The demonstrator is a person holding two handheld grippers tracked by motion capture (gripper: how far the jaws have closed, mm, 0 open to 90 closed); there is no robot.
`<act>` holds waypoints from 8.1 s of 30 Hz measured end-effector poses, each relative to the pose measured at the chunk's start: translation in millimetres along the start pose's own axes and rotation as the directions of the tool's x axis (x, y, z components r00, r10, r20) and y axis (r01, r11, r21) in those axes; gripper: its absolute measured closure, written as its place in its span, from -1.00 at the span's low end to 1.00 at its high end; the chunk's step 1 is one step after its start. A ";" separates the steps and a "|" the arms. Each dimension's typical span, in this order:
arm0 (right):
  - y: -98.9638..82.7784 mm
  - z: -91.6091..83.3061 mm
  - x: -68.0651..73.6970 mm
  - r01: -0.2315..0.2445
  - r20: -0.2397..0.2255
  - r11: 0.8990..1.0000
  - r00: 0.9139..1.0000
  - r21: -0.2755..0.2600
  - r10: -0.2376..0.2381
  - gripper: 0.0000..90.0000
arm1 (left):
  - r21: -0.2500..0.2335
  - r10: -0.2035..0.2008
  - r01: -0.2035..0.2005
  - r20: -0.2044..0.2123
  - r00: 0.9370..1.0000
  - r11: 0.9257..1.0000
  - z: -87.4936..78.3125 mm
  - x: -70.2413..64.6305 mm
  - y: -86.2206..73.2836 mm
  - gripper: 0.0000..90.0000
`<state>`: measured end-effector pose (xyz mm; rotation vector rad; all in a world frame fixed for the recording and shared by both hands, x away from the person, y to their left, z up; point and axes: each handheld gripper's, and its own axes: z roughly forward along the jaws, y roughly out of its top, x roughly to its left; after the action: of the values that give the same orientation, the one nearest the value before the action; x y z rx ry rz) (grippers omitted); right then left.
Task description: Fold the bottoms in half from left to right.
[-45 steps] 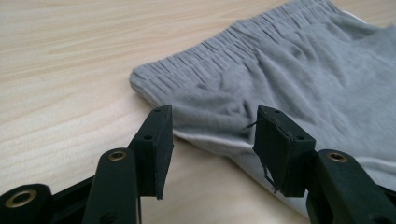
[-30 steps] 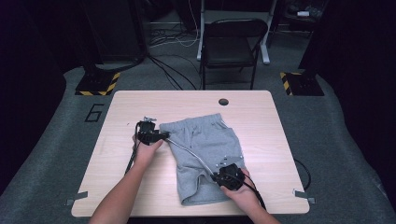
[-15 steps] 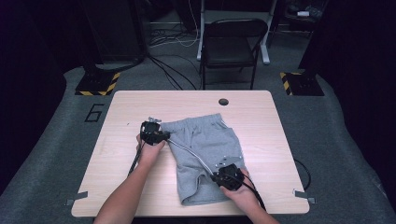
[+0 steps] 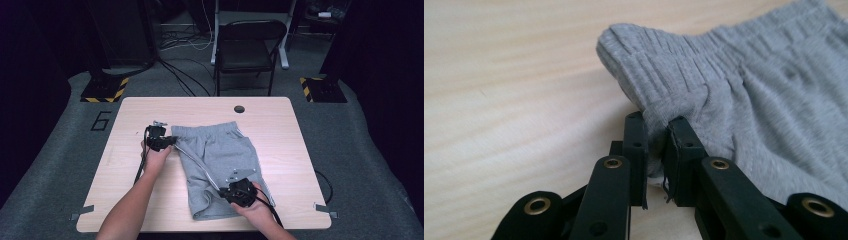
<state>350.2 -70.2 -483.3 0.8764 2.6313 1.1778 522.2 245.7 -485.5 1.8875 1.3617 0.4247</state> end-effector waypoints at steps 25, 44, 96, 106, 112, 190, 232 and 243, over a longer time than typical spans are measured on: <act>-15.1 -82.4 -5.5 -0.018 0.067 0.990 0.997 -0.137 0.027 0.89 | -0.031 0.112 -0.109 0.126 0.986 0.994 25.4 -88.6 84.6 0.79; -53.7 -102.6 -22.7 -0.129 0.191 0.985 0.970 -0.117 0.150 0.88 | -0.024 0.140 -0.138 0.175 0.974 0.990 69.7 -141.6 88.9 0.78; -75.8 -49.5 -55.5 -0.243 0.253 0.969 0.941 0.039 0.226 0.87 | 0.123 0.102 -0.119 0.134 0.986 0.985 78.1 -89.0 21.2 0.85; -53.9 -32.2 -23.0 -0.204 0.117 0.979 0.973 0.017 0.201 0.90 | 0.129 0.081 -0.092 0.083 0.993 0.987 55.1 -49.4 23.3 0.88; -40.1 -9.9 0.6 -0.112 0.100 0.992 0.989 0.054 0.106 0.89 | 0.137 0.070 -0.078 0.058 0.996 0.988 46.6 -30.2 17.6 0.84; 50.0 -38.6 -54.1 -0.049 0.243 0.998 0.968 -0.051 0.060 0.27 | -0.069 0.115 -0.107 0.122 0.986 0.992 -73.4 -21.6 -62.2 0.13; 101.7 78.7 -153.6 -0.166 0.295 0.986 0.941 -0.026 0.166 0.28 | -0.089 0.075 -0.070 0.048 0.996 0.994 -106.6 -0.9 -86.7 0.07; 105.9 93.2 -139.5 -0.078 0.323 0.996 0.944 0.035 0.062 0.88 | -0.090 0.069 -0.065 0.051 0.996 0.994 -107.2 1.2 -87.8 0.07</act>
<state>544.9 -32.1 -487.3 1.0775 2.3888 0.8980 395.1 300.5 -479.7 1.8630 1.2273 0.4562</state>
